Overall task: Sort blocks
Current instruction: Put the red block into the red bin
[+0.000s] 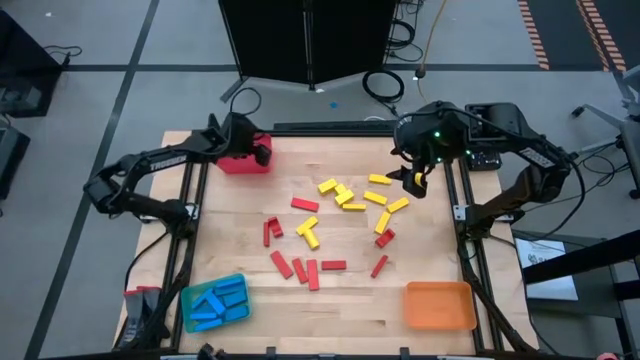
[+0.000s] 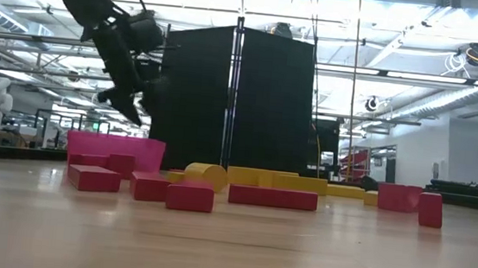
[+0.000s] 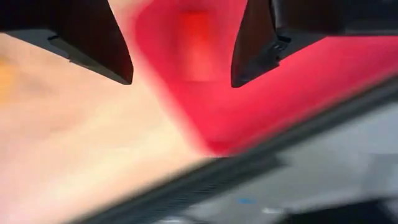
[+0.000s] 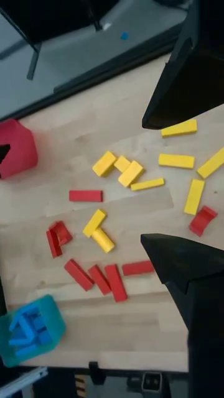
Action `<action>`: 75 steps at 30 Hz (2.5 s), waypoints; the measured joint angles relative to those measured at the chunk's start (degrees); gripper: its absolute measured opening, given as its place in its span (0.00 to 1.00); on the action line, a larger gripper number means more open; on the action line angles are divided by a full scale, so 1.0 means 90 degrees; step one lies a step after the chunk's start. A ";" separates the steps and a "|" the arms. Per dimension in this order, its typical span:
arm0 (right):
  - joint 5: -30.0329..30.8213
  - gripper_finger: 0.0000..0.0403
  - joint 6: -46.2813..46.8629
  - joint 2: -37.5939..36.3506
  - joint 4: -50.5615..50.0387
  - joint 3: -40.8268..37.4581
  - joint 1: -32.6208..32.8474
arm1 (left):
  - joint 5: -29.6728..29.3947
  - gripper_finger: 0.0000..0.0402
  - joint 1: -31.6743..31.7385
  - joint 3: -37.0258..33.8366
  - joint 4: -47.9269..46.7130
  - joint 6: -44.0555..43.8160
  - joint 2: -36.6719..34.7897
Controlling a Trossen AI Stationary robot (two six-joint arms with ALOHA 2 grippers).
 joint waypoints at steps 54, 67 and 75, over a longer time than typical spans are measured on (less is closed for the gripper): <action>-0.0028 0.71 0.0146 0.0047 -0.0660 -0.0005 0.0082 | 0.1105 0.53 -0.3179 0.2100 -0.1136 0.3974 0.3851; 0.0007 0.71 0.0233 0.0047 -0.0662 -0.0005 0.0082 | 0.0678 0.32 -0.3203 0.2430 -0.1342 0.3145 0.3714; 0.0004 0.71 0.0231 0.0047 -0.0690 -0.0005 0.0082 | -0.0253 0.32 -0.3067 0.2585 -0.1584 0.2757 0.2467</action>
